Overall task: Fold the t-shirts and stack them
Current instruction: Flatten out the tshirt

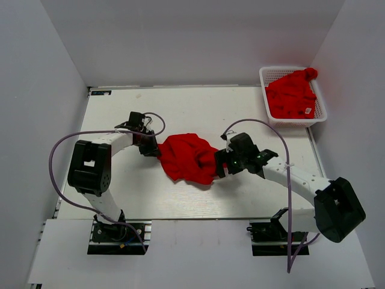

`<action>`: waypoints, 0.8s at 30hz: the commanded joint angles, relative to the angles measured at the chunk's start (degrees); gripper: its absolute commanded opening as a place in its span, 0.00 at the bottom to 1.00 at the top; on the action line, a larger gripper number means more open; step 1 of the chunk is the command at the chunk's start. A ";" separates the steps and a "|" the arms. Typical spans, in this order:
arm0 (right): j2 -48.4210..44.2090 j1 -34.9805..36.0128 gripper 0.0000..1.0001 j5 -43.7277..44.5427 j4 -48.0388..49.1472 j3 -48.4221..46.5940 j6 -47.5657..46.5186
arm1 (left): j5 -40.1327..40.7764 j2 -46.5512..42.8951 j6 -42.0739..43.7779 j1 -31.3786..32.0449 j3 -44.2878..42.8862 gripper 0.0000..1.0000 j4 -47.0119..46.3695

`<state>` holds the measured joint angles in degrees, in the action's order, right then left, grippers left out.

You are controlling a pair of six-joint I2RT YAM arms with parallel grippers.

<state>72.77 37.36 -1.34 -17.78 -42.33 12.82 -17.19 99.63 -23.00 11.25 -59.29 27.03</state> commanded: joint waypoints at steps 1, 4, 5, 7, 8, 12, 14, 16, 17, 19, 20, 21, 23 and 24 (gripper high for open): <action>1.49 0.16 0.87 -1.99 6.16 -2.32 -3.41 | -3.72 -0.67 0.42 0.53 -1.09 0.21 -2.33; 2.90 0.08 0.82 -3.22 8.11 -3.28 -3.85 | -3.03 -1.28 0.42 0.53 -1.62 0.00 -2.33; 2.99 -0.01 0.81 -3.31 10.11 -3.38 -3.77 | -1.81 -2.50 0.42 1.05 -2.14 0.00 -2.33; 3.77 -0.10 0.43 -5.16 11.18 -4.78 -4.82 | -1.18 -3.83 0.42 1.06 -2.15 0.00 -2.94; 3.87 -0.01 0.15 -5.33 11.01 -5.48 -4.73 | -1.18 -5.40 0.94 1.06 -2.76 0.00 -2.94; 3.52 -0.19 0.00 -7.10 7.15 -10.48 -5.17 | 1.10 -11.80 0.94 1.06 -4.34 0.00 -2.94; 1.24 -0.10 0.00 -3.95 6.27 -11.11 -3.94 | 2.94 -15.15 0.94 1.06 -6.01 0.00 -1.99; -2.98 -0.18 0.00 2.80 4.60 -13.12 -2.89 | 5.84 -20.25 1.99 1.06 -8.64 0.00 -0.40; -5.25 -0.10 0.00 4.58 4.07 -14.79 -2.54 | 7.16 -21.84 2.00 1.06 -9.87 0.00 0.47; -9.81 -0.10 0.00 12.97 2.58 -18.29 -0.97 | 10.59 -24.74 3.31 1.06 -14.26 0.00 2.67; -10.97 -0.19 0.00 15.03 1.71 -19.19 -1.04 | 12.25 -27.28 4.62 1.06 -17.58 0.00 3.29; -12.03 -0.19 0.00 19.84 1.26 -20.07 -1.65 | 12.88 -28.43 5.33 1.06 -19.36 0.00 3.91; -15.99 -0.10 0.00 21.64 0.91 -23.85 -2.44 | 13.49 -30.98 6.56 1.06 -24.87 0.00 5.31; -16.78 -0.10 0.00 21.21 0.56 -24.90 -4.71 | 14.11 -31.78 7.61 1.06 -26.65 0.00 5.32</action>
<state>60.23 37.34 11.62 -17.50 -61.98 10.04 -7.05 72.75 -18.79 12.23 -79.77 30.52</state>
